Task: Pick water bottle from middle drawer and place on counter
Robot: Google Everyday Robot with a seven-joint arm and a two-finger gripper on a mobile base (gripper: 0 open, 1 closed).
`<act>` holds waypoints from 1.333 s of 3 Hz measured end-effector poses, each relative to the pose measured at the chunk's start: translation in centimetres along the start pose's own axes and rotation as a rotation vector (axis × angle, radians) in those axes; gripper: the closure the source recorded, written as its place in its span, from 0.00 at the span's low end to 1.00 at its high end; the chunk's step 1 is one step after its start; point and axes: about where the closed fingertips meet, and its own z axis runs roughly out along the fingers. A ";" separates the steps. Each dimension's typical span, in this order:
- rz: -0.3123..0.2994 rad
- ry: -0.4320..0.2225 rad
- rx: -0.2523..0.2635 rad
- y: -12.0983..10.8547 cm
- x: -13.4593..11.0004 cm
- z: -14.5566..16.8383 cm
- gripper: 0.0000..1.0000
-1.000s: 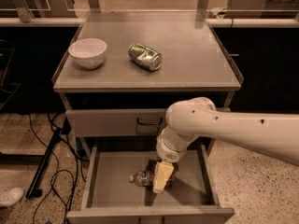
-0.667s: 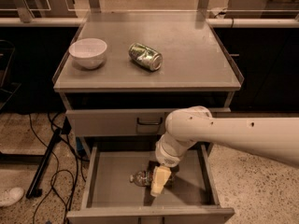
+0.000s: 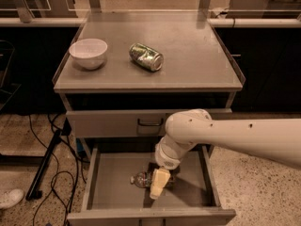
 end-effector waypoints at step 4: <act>0.042 -0.012 -0.035 -4.0 2.6 9.9 0.00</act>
Offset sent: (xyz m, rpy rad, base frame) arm 0.0234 0.0185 -0.0828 -0.0009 0.0344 0.0157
